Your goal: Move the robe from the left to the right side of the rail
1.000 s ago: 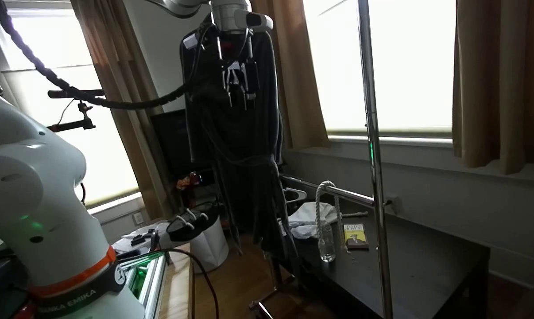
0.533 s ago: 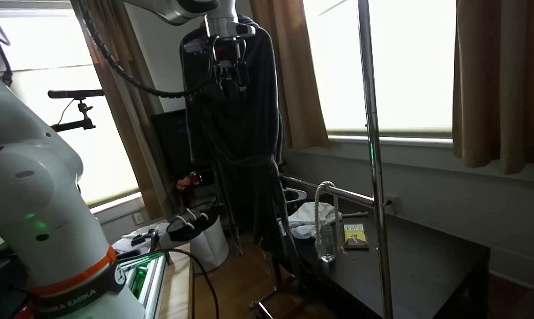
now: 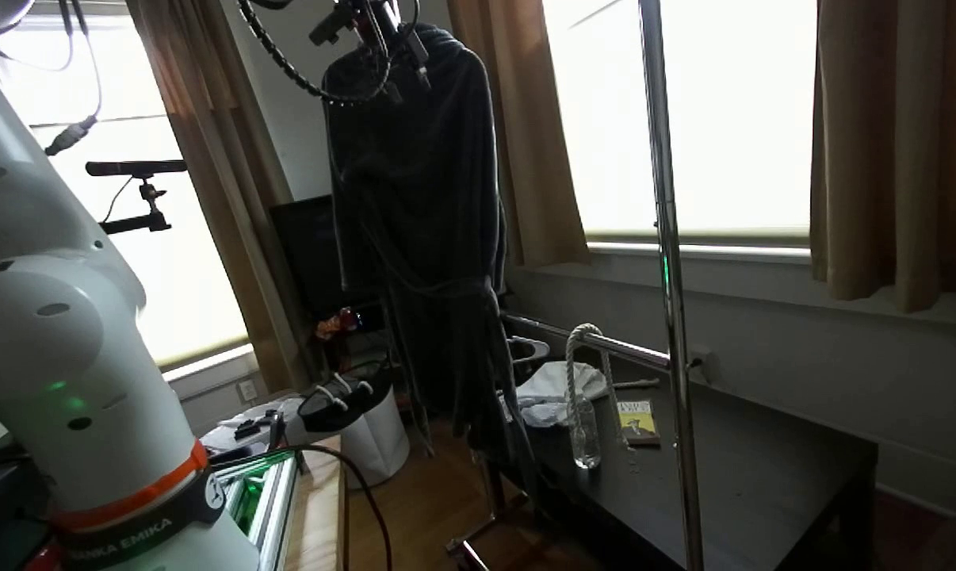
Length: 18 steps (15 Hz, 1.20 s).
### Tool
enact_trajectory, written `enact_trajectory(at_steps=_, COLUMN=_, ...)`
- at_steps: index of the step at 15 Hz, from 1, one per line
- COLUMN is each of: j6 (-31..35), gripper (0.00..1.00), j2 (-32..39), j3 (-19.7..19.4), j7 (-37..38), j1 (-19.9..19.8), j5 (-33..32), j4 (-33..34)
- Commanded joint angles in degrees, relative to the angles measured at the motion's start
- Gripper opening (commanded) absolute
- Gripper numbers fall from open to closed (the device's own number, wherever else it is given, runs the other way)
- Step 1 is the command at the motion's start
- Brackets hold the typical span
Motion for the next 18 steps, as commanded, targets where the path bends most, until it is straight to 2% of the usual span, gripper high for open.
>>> enact_trajectory(at_steps=1, j6=-0.3, gripper=1.00, j2=0.7, j3=-0.5, j7=0.2, j1=1.0, j5=-0.4, j4=1.6)
enact_trajectory(at_steps=3, j6=-0.3, gripper=1.00, j2=0.9, j3=-0.7, j7=0.2, j1=1.0, j5=-0.4, j4=1.5)
enact_trajectory(at_steps=4, j6=0.2, gripper=1.00, j2=1.2, j3=-0.3, j7=3.0, j1=1.0, j5=-0.3, j4=1.4)
enact_trajectory(at_steps=6, j6=2.5, gripper=1.00, j2=0.1, j3=0.3, j7=3.1, j1=2.3, j5=2.2, j4=0.5)
enact_trajectory(at_steps=8, j6=0.8, gripper=1.00, j2=0.1, j3=1.1, j7=3.0, j1=3.7, j5=3.6, j4=1.1)
enact_trajectory(at_steps=10, j6=2.0, gripper=1.00, j2=-0.2, j3=2.5, j7=5.6, j1=4.9, j5=3.3, j4=0.9)
enact_trajectory(at_steps=14, j6=6.3, gripper=1.00, j2=0.3, j3=6.1, j7=11.5, j1=6.3, j5=-1.8, j4=2.5)
enact_trajectory(at_steps=18, j6=14.9, gripper=1.00, j2=0.7, j3=8.4, j7=14.0, j1=5.6, j5=-8.3, j4=3.9)
